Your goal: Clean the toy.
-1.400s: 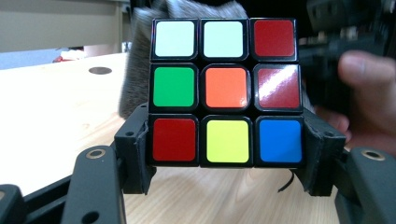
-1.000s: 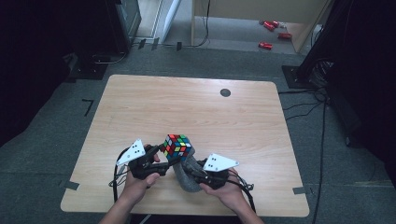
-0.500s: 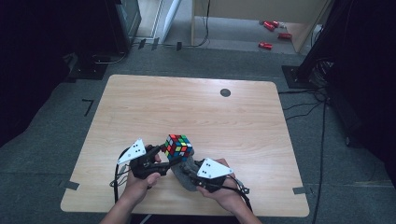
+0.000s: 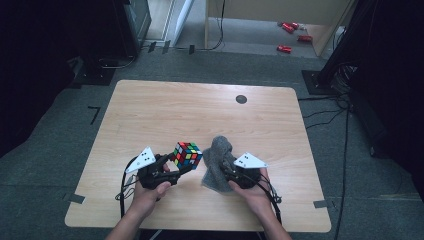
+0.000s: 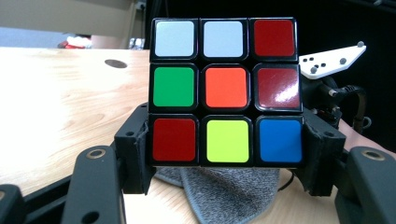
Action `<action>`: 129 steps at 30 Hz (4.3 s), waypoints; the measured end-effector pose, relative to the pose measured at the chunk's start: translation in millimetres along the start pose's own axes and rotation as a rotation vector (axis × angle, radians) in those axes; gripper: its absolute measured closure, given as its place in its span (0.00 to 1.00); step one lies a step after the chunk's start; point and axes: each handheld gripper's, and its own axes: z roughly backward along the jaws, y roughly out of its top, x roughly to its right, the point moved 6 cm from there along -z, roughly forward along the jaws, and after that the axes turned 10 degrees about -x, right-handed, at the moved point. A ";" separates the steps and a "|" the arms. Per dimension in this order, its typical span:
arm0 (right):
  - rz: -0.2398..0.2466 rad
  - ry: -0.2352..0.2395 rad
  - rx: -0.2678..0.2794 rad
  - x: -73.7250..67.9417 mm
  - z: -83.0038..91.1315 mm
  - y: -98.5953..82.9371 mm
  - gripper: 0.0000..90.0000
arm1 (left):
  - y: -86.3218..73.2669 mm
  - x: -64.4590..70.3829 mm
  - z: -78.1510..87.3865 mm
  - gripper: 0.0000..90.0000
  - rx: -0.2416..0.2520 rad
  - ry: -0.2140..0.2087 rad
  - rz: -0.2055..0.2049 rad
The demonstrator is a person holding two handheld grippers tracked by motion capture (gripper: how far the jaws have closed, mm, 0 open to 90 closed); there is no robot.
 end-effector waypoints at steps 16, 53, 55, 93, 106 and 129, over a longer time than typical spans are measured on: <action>0.259 0.046 0.264 -45.4 27.9 31.4 0.18 | 0.2 -10.0 -2.5 0.39 -0.109 0.059 0.095; 0.589 -0.034 0.320 -85.3 11.4 21.8 0.37 | -12.2 12.8 -21.5 0.38 -0.331 -0.192 0.108; 0.564 -0.032 0.324 -83.5 13.0 23.5 0.38 | -10.0 12.5 -20.7 0.37 -0.304 -0.196 0.105; -0.112 0.369 0.041 -73.2 25.5 37.6 0.38 | -29.6 32.2 -28.9 0.30 -0.123 0.284 -0.707; -0.188 0.405 0.005 -66.3 20.8 35.7 0.24 | -31.1 33.4 -28.0 0.38 -0.153 0.276 -0.689; 0.212 -0.055 -0.088 1.0 -10.1 0.1 0.24 | -20.9 -10.5 -11.1 0.38 -0.183 0.198 -0.316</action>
